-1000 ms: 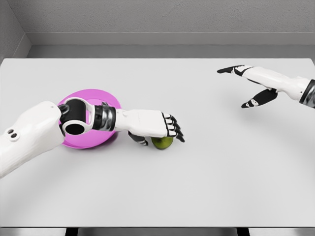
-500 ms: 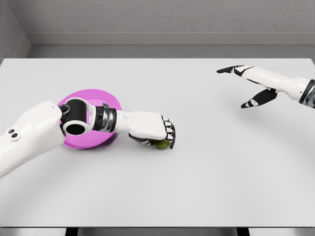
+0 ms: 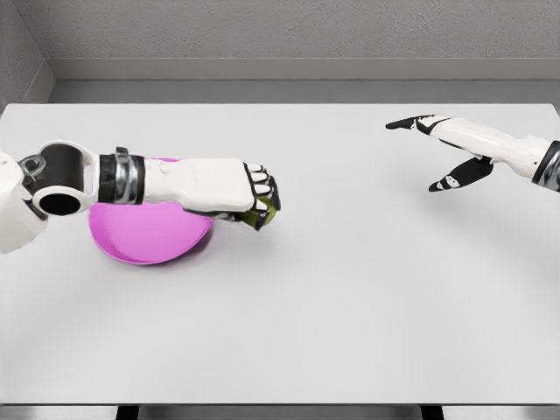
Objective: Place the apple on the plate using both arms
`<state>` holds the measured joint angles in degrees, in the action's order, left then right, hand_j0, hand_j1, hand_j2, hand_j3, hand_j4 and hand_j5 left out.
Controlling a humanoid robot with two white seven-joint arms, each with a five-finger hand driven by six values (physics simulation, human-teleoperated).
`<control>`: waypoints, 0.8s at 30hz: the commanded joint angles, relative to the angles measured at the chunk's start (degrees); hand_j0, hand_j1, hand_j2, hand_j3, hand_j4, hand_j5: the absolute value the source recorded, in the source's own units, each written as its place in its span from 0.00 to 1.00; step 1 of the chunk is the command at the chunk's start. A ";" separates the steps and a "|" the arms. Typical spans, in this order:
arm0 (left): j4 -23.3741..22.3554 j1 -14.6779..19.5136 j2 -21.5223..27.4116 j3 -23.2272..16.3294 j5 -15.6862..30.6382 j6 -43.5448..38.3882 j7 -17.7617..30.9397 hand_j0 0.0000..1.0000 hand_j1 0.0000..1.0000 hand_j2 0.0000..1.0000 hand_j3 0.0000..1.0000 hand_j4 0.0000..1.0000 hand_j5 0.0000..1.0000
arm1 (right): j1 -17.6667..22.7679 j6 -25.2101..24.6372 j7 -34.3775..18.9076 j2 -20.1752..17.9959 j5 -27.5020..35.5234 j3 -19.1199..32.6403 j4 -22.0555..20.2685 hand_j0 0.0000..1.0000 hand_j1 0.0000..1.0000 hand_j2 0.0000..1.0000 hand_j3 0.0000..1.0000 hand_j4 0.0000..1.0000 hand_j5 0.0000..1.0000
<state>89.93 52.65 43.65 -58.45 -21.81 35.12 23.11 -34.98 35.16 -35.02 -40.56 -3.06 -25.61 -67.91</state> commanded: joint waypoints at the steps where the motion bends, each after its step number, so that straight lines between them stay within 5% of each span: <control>1: 0.87 0.00 8.47 3.96 2.21 -0.12 -0.17 0.38 0.38 0.38 0.38 0.38 0.38 | 0.00 -0.16 0.02 -0.05 0.42 0.03 -0.03 1.00 1.00 1.00 1.00 1.00 1.00; 8: -2.65 -2.02 12.69 4.14 2.03 -0.12 0.00 0.46 0.46 0.46 0.46 0.46 0.46 | 0.00 -0.16 0.02 0.04 0.42 0.03 -0.03 1.00 1.00 1.00 1.00 1.00 1.00; 9: -2.74 -2.11 12.69 4.14 2.03 -0.12 0.00 0.54 0.54 0.54 0.54 0.54 0.54 | 0.00 -0.16 0.02 0.04 0.42 0.03 -0.03 1.00 1.00 1.00 1.00 1.00 1.00; 11: -3.00 -2.81 12.69 4.05 2.21 -0.12 -0.09 0.88 0.88 0.88 0.88 0.88 0.88 | 0.00 -0.16 0.02 0.04 0.42 0.03 -0.03 1.00 1.00 1.00 1.00 1.00 1.00; 13: -3.09 -2.81 12.69 4.05 2.73 -0.12 -0.17 1.00 1.00 1.00 1.00 1.00 1.00 | 0.00 -0.16 0.02 0.13 0.42 0.03 -0.03 1.00 1.00 1.00 1.00 1.00 1.00; 21: -6.25 -2.73 12.69 4.66 4.40 -0.12 -0.35 1.00 1.00 1.00 1.00 1.00 1.00 | 0.09 -0.16 0.02 0.21 0.42 0.03 -0.03 1.00 1.00 1.00 1.00 1.00 1.00; 22: -8.18 -2.81 12.60 4.66 6.15 -0.12 -0.44 1.00 1.00 1.00 1.00 1.00 1.00 | 0.09 -0.16 0.02 0.21 0.42 0.03 -0.03 1.00 1.00 1.00 1.00 1.00 1.00; 24: -19.32 -2.20 12.16 5.10 14.93 -0.12 -0.44 1.00 1.00 1.00 1.00 1.00 1.00 | 0.09 -0.16 0.02 0.30 0.42 0.03 -0.03 1.00 1.00 1.00 1.00 1.00 1.00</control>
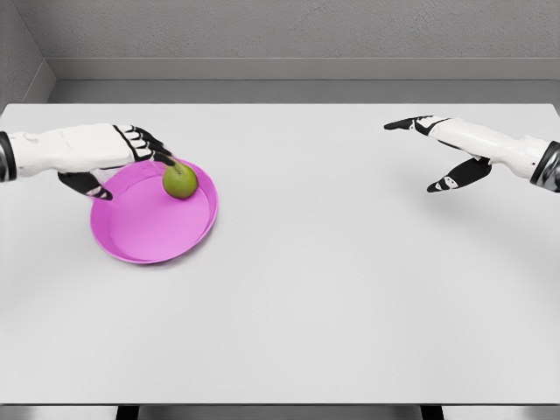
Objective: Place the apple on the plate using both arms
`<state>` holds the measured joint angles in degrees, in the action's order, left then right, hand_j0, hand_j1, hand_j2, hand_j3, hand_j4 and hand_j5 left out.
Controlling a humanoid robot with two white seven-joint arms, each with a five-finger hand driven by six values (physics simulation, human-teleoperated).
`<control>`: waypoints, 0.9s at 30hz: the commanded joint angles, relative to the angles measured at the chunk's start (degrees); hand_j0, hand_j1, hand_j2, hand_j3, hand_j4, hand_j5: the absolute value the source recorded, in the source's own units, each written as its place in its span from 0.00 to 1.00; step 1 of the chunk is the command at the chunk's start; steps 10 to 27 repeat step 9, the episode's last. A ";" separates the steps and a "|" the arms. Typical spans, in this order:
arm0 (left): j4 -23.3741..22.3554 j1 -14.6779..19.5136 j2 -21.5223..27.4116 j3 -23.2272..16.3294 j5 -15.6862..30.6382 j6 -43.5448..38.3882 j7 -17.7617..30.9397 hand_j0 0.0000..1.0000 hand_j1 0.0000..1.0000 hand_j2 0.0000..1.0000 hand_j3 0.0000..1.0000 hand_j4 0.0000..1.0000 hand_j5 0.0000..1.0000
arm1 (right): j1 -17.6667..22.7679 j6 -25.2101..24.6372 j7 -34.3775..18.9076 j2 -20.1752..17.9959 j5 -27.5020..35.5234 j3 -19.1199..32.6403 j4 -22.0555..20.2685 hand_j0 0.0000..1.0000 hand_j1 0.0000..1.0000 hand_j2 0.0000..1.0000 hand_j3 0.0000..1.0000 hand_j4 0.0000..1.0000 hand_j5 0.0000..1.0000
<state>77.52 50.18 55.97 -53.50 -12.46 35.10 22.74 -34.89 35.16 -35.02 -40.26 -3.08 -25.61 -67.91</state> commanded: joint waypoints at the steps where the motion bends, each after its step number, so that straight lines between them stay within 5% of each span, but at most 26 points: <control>1: -12.47 -0.09 -0.60 2.78 8.85 -0.10 -0.16 1.00 1.00 1.00 1.00 1.00 1.00 | 0.00 -0.16 0.02 0.01 0.45 0.03 -0.03 1.00 1.00 1.00 1.00 1.00 1.00; 3: -23.11 0.26 -2.97 5.34 10.27 -0.10 -0.07 1.00 1.00 1.00 1.00 1.00 1.00 | 0.09 -0.16 0.02 0.01 0.45 0.03 -0.12 1.00 1.00 1.00 1.00 1.00 1.00; 5: -27.86 0.26 -4.11 5.69 10.18 -0.10 -0.07 1.00 1.00 1.00 1.00 1.00 1.00 | 0.09 -0.16 0.02 0.01 0.45 0.03 -0.12 1.00 1.00 1.00 1.00 1.00 1.00; 27: -28.04 -0.35 -5.26 5.60 10.00 -0.10 -0.07 1.00 1.00 1.00 1.00 1.00 1.00 | 0.09 -0.16 0.02 0.01 0.45 0.03 -0.12 1.00 1.00 1.00 1.00 1.00 1.00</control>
